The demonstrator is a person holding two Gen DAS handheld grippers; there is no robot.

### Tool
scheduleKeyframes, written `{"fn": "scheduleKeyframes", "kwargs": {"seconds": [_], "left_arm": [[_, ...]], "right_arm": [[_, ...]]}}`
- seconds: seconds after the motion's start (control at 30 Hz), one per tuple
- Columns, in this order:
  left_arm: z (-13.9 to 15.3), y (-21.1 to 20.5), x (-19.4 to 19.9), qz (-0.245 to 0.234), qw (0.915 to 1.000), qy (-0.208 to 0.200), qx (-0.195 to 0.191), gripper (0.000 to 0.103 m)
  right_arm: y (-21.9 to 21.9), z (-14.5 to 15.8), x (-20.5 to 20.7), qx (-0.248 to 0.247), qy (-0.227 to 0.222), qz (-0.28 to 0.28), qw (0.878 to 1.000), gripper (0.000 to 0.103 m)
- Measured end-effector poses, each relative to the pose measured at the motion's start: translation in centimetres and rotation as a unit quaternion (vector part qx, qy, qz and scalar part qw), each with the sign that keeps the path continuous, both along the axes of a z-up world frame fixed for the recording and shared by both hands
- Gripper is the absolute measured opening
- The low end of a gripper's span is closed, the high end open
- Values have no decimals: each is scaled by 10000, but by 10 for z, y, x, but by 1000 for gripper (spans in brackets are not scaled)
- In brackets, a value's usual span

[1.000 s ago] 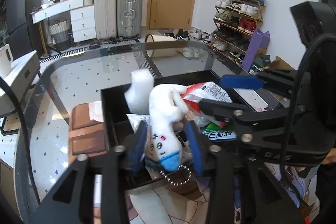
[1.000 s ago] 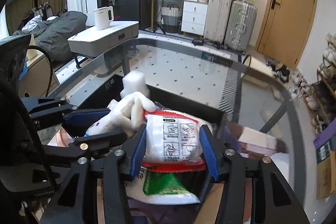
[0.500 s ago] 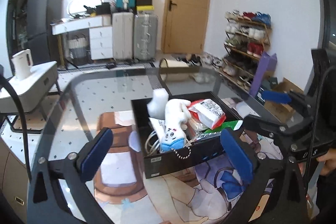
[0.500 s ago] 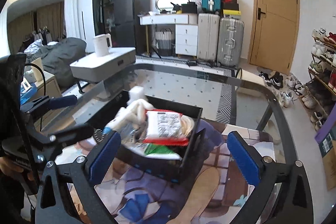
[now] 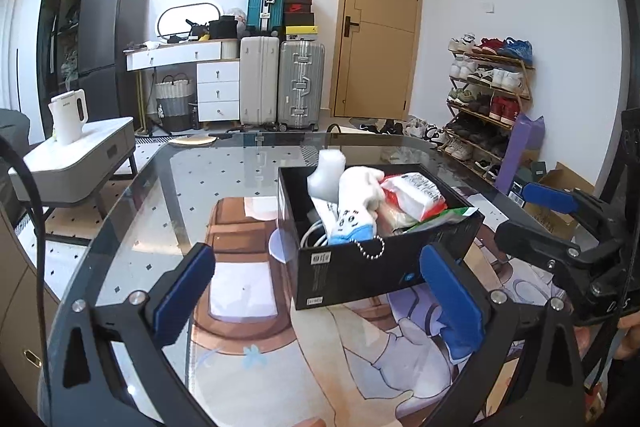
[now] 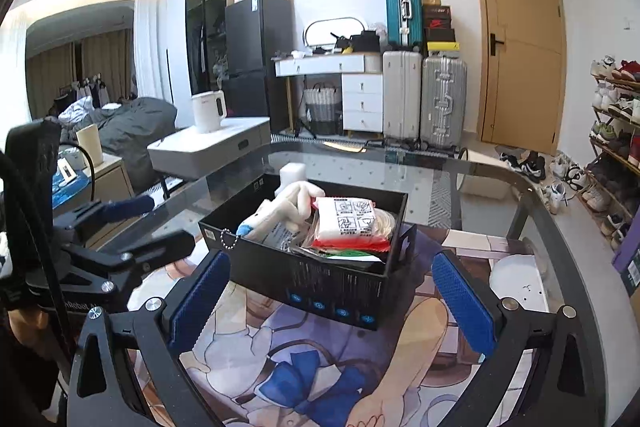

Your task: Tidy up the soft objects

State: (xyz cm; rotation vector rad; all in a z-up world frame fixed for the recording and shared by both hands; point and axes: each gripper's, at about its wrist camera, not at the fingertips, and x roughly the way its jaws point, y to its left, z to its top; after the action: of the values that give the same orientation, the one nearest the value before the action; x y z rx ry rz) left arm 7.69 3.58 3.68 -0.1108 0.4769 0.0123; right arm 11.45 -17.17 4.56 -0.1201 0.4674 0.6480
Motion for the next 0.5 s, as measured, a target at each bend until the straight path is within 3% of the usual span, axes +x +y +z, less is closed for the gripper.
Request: {"fn": "scheduleKeyframes", "kwargs": {"seconds": [0.5], "left_arm": [[-4,-2,3,104,9999,-105,-68,103]], "right_arm": [[-3,-11,-1,119,-88,30,9999,103]]}}
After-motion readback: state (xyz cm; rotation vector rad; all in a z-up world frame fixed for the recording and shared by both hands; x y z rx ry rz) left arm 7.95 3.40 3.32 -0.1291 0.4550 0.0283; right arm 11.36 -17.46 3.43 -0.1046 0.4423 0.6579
